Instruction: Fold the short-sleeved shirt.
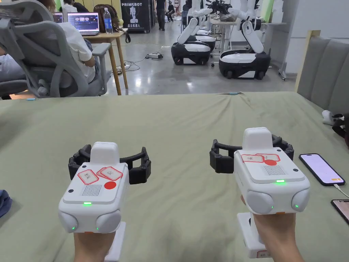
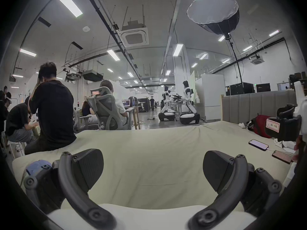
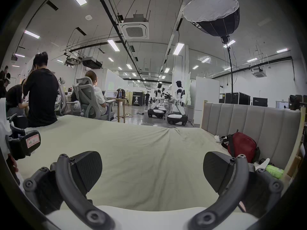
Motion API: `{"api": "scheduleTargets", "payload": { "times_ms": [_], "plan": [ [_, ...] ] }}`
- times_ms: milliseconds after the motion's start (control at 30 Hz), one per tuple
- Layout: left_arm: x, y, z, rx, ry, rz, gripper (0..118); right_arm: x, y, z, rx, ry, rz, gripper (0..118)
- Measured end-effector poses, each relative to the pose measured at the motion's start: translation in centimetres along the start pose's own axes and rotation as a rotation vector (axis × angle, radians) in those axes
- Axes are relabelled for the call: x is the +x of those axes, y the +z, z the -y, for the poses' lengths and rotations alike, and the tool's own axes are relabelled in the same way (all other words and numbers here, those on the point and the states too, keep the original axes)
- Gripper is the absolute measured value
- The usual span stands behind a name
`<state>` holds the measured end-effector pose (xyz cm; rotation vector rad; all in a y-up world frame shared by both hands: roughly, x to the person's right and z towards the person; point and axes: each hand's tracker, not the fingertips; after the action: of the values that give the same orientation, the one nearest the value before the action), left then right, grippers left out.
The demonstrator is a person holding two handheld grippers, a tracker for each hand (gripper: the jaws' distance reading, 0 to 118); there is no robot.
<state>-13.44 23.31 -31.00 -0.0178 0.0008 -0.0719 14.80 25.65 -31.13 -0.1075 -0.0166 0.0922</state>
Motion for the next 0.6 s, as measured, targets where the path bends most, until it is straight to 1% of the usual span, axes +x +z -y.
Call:
{"api": "scheduleTargets", "payload": {
  "times_ms": [200,600],
  "plan": [
    [0.30,-0.08,0.17,-0.012,-0.004,-0.004,118,0.03,0.06,0.12,-0.005,0.015,0.008,118],
    [0.47,-0.07,-0.25,0.000,0.001,0.012,118,0.26,-0.02,0.16,-0.006,0.002,0.023,118]
  ]
}}
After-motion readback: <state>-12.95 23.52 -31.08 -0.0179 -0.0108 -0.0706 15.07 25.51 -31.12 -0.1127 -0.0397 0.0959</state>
